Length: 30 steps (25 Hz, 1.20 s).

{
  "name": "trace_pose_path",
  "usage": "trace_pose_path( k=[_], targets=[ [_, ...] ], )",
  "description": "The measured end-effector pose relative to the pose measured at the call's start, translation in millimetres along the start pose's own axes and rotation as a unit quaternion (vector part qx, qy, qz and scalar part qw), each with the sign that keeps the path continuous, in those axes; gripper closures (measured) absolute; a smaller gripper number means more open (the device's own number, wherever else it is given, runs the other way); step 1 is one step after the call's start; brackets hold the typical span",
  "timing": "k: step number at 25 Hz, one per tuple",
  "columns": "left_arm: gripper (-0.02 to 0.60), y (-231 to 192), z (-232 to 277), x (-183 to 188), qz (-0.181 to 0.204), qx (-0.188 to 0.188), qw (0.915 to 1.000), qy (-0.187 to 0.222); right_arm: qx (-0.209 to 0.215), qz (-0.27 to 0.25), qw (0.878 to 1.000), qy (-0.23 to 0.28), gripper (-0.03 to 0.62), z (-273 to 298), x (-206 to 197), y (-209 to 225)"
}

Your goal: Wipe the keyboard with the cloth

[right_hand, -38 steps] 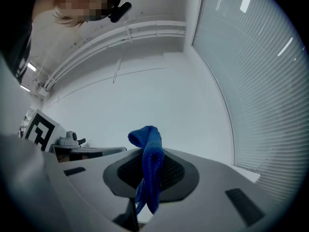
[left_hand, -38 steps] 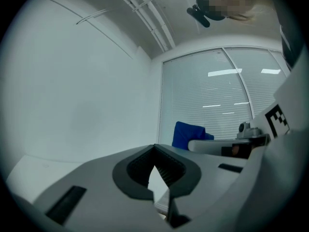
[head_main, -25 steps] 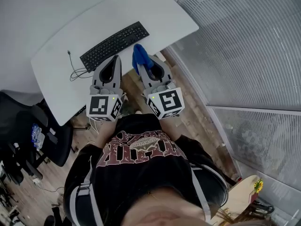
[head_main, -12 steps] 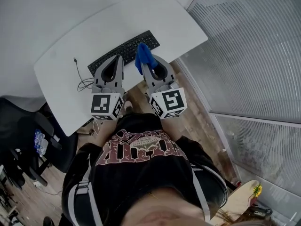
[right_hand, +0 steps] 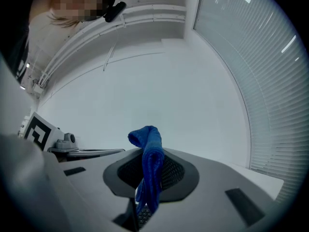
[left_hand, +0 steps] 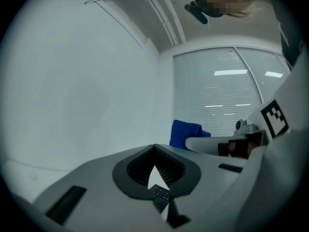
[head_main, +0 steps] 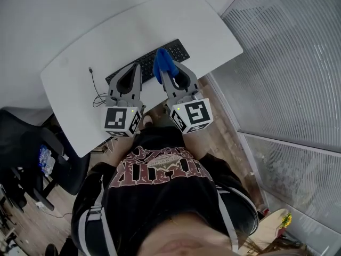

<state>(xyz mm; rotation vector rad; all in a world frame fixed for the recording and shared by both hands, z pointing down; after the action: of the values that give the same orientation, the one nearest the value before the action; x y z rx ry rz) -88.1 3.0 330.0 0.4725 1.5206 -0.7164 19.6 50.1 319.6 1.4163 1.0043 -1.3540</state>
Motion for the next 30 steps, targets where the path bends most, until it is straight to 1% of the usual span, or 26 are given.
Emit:
trace_pose_path(
  k=[4, 8, 15, 21, 25, 30],
  targets=[
    [0.552, -13.2, 8.6, 2.2, -0.003, 0.027, 0.9996, 0.007, 0.036, -0.004, 0.999, -0.006, 0.53, 22.3, 0.7, 2.8],
    [0.552, -23.6, 24.5, 8.2, -0.004, 0.066, 0.9977, 0.016, 0.076, -0.008, 0.997, -0.012, 0.53, 46.7, 4.8, 14.8],
    [0.552, -32.3, 49.0, 13.0, 0.003, 0.139, 0.99, 0.028, 0.153, -0.006, 0.988, -0.019, 0.53, 85.7, 10.2, 40.0],
    [0.552, -41.8, 51.6, 7.8, 0.01, 0.209, 0.9775, 0.031, 0.223, -0.006, 0.974, -0.025, 0.53, 111.1, 7.3, 48.1],
    [0.552, -47.3, 48.3, -0.3, 0.013, 0.26, 0.9653, 0.025, 0.267, -0.005, 0.963, -0.037, 0.53, 123.1, -0.7, 45.8],
    [0.552, -48.4, 44.3, -11.5, 0.015, 0.305, 0.952, 0.017, 0.309, -0.008, 0.95, -0.055, 0.53, 132.5, -12.8, 47.5]
  ],
)
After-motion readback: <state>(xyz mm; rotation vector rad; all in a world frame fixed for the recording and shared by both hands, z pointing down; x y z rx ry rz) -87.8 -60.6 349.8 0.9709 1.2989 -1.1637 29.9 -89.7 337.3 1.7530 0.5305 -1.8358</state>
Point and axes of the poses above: the fingertips, and each gripper's own axes: z forward along the fingers, y to its right, x out of its top, the point moved 4 cm from there along -z, backward along the fingers, and after that the axes turned 7 degrees about x, right-handed, at the moved point
